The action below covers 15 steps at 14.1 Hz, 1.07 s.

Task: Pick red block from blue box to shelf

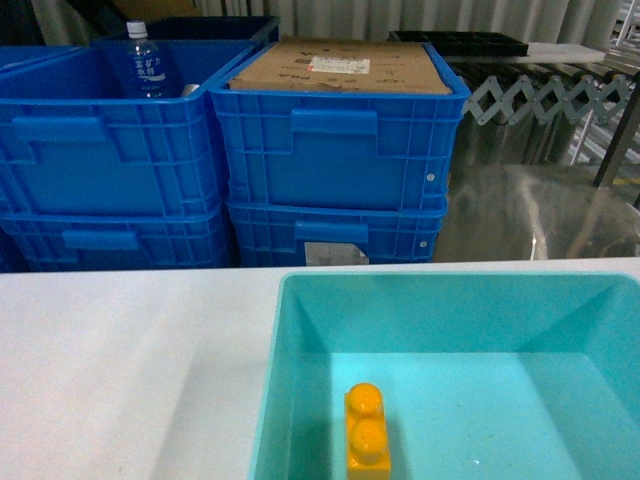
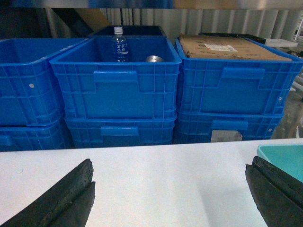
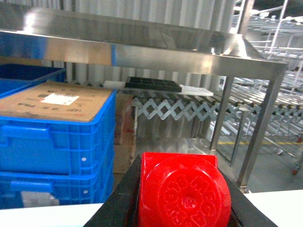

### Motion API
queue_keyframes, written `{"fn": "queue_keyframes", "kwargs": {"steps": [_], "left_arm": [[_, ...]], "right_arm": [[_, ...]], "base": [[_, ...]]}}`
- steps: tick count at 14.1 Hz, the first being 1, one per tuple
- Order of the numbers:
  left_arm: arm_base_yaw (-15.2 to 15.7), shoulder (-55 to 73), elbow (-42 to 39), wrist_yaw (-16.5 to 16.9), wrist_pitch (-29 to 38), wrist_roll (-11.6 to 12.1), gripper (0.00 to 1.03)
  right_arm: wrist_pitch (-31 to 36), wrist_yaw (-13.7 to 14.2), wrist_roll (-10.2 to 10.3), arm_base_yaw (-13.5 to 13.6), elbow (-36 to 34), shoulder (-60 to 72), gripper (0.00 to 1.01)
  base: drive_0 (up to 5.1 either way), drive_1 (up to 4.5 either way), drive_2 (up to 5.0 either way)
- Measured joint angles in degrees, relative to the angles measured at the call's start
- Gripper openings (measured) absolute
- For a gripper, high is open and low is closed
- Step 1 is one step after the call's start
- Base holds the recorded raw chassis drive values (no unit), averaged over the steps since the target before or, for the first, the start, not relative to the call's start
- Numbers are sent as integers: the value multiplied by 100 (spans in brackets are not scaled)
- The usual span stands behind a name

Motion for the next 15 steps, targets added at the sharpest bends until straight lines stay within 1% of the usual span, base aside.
{"fn": "queue_keyframes", "kwargs": {"steps": [1, 2, 3, 5, 6, 7, 8, 9, 10, 11, 12, 13, 14, 15], "left_arm": [[0, 0, 0, 0, 0, 0, 98], [0, 0, 0, 0, 0, 0, 98], [0, 0, 0, 0, 0, 0, 98], [0, 0, 0, 0, 0, 0, 98], [0, 0, 0, 0, 0, 0, 98], [0, 0, 0, 0, 0, 0, 98], [0, 0, 0, 0, 0, 0, 98], [0, 0, 0, 0, 0, 0, 98], [0, 0, 0, 0, 0, 0, 98], [0, 0, 0, 0, 0, 0, 98], [0, 0, 0, 0, 0, 0, 98], [0, 0, 0, 0, 0, 0, 98], [0, 0, 0, 0, 0, 0, 98], [0, 0, 0, 0, 2, 0, 98]], "right_arm": [[166, -31, -9, -238, -35, 28, 28], [168, -94, -20, -326, -35, 92, 28], [168, -153, -22, -310, -35, 125, 28], [229, -107, -37, -330, -35, 127, 28], [210, -129, -15, -494, -35, 133, 28], [212, -190, 35, -748, -46, 136, 28], [352, -323, 144, -1187, -116, 205, 28], [339, -341, 157, -1202, -122, 214, 28], [380, -278, 151, -970, -122, 210, 28], [474, -118, 109, -778, -120, 236, 28], [470, -188, 72, -629, -120, 236, 28], [219, -529, 44, -476, -105, 157, 28], [31, -933, -46, -273, -122, 61, 28], [-50, -1010, -114, -157, -96, 2, 28]], "base": [[0, 0, 0], [0, 0, 0], [0, 0, 0], [0, 0, 0], [0, 0, 0], [0, 0, 0], [0, 0, 0], [0, 0, 0], [0, 0, 0], [0, 0, 0], [0, 0, 0], [0, 0, 0], [0, 0, 0], [0, 0, 0]]}}
